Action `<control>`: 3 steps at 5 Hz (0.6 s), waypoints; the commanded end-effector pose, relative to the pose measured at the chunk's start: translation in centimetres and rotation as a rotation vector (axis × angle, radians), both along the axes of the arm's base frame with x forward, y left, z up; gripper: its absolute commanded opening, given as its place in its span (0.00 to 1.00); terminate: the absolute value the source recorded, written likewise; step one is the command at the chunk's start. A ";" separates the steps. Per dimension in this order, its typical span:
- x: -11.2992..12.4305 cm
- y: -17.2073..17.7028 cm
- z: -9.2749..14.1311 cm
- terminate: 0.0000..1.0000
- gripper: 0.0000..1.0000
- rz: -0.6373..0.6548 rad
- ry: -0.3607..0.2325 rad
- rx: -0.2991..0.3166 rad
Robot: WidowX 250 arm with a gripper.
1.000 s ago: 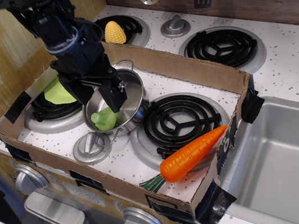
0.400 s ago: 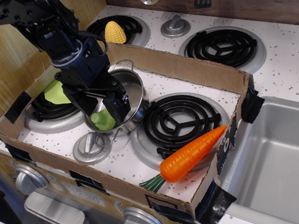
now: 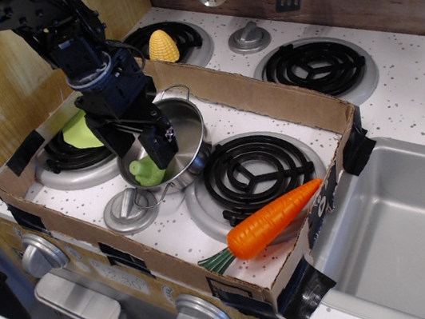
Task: Take broccoli out of pan
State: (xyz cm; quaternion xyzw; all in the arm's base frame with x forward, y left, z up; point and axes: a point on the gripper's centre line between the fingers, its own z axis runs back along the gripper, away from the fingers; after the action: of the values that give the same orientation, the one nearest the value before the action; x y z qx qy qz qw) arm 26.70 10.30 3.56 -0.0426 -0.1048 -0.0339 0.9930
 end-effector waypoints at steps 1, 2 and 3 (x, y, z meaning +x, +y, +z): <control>-0.2 0.7 0.2 0.00 1.00 0.007 -0.033 0.004; -0.4 0.4 -0.2 0.00 1.00 0.015 -0.041 -0.001; 0.0 0.2 -1.0 0.00 1.00 -0.003 -0.037 -0.027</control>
State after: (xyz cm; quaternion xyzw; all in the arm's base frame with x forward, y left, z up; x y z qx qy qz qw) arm 26.35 10.31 1.82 -0.0648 -0.1104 -0.0266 0.9914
